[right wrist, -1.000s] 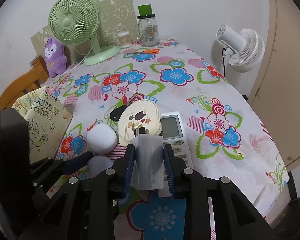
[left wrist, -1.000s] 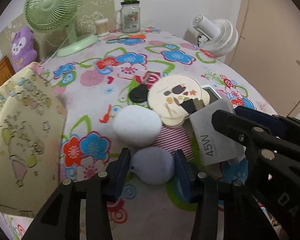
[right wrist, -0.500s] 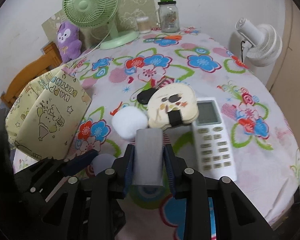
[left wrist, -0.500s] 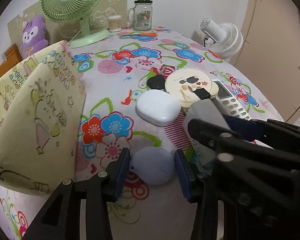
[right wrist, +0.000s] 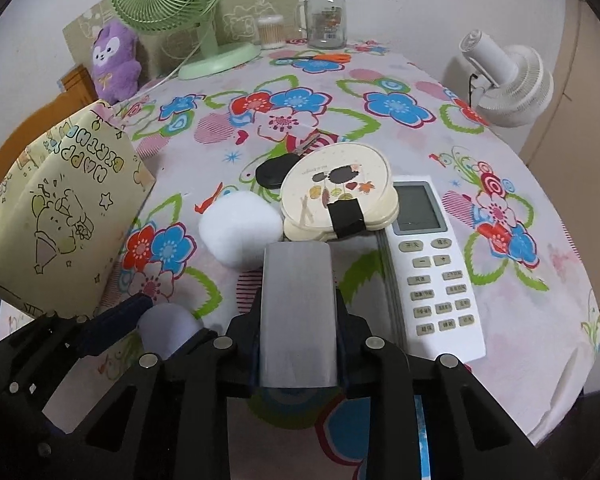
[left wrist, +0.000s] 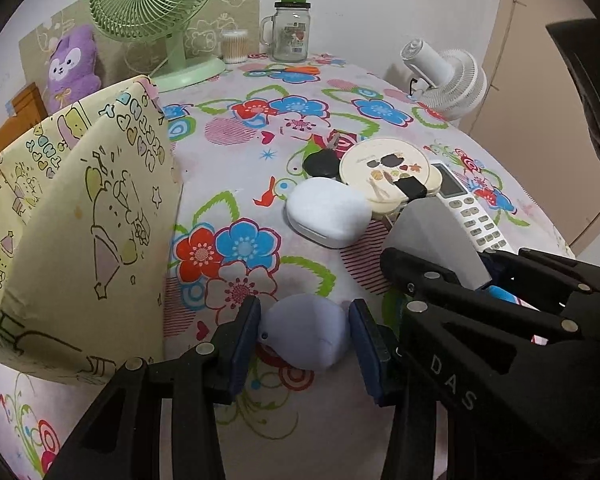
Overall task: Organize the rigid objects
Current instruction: 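Lift and carry the larger charger and lavender oval with both tools toward the yellow box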
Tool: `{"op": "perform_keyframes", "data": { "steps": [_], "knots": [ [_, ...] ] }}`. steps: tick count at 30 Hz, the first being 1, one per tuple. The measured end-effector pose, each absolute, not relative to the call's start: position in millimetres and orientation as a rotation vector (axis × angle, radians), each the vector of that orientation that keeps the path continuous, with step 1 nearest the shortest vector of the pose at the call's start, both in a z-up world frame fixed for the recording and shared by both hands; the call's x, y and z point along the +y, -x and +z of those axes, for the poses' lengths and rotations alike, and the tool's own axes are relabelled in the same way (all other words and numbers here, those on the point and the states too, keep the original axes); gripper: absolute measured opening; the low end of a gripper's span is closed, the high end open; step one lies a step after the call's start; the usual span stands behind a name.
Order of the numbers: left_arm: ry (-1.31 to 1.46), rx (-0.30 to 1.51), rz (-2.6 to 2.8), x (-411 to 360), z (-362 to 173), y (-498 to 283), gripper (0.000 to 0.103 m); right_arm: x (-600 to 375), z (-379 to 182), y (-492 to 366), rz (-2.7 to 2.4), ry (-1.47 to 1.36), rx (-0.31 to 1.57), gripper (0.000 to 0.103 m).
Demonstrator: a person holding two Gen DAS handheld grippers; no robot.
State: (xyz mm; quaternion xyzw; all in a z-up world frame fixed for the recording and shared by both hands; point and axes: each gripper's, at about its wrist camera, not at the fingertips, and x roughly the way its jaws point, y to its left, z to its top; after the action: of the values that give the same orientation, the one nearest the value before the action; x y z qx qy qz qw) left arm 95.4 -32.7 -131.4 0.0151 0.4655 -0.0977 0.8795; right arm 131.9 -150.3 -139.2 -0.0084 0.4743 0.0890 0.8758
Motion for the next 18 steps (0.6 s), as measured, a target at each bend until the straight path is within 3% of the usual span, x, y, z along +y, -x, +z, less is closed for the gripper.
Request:
{"op": "perform_keyframes", "data": {
  "steps": [18],
  "knots": [
    [-0.097,0.895,-0.205,-37.3,-86.6,-72.5,0.047,-144.7,-88.6,-99.9,0.156,0.082,0.894,0.030]
  ]
}}
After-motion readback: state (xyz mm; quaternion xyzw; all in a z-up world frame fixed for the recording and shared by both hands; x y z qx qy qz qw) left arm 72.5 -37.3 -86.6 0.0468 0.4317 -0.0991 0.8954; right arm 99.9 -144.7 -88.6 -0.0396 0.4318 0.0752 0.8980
